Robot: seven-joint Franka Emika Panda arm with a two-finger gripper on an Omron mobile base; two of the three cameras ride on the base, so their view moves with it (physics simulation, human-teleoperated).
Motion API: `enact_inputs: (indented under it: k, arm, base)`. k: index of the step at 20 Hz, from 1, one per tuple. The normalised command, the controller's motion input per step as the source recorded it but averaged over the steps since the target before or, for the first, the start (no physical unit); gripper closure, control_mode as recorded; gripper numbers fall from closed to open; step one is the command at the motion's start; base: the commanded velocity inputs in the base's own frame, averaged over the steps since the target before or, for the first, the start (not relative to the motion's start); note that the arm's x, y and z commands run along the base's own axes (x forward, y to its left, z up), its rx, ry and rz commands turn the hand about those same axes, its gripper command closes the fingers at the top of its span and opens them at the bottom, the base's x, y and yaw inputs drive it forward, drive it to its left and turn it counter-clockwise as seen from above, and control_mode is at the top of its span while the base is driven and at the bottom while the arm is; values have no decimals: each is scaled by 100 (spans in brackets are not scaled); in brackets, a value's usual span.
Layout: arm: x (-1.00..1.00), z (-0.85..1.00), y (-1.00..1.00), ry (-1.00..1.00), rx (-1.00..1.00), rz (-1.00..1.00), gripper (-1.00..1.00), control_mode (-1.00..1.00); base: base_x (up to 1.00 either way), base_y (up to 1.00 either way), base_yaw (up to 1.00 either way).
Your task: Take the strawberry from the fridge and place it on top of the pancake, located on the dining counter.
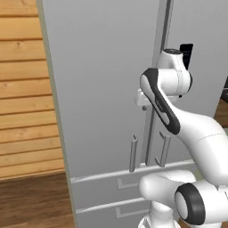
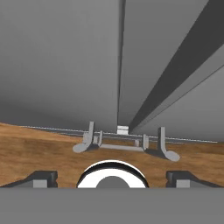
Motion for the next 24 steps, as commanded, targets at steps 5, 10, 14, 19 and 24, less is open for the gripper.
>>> enact_inputs:
  k: [5, 10, 14, 19, 24]
  arm:
    - [0, 0, 0, 0, 0, 0, -100, 100]
    - [0, 0, 0, 0, 0, 0, -100, 100]
    - [0, 0, 0, 0, 0, 0, -100, 100]
    - [0, 0, 0, 0, 0, 0, -100, 100]
    - [0, 0, 0, 0, 0, 0, -100, 100]
  base:
    - [0, -17, 0]
    - [0, -19, 0]
    - [0, -35, 0]
    - [0, -36, -1]
    - [0, 0, 0]
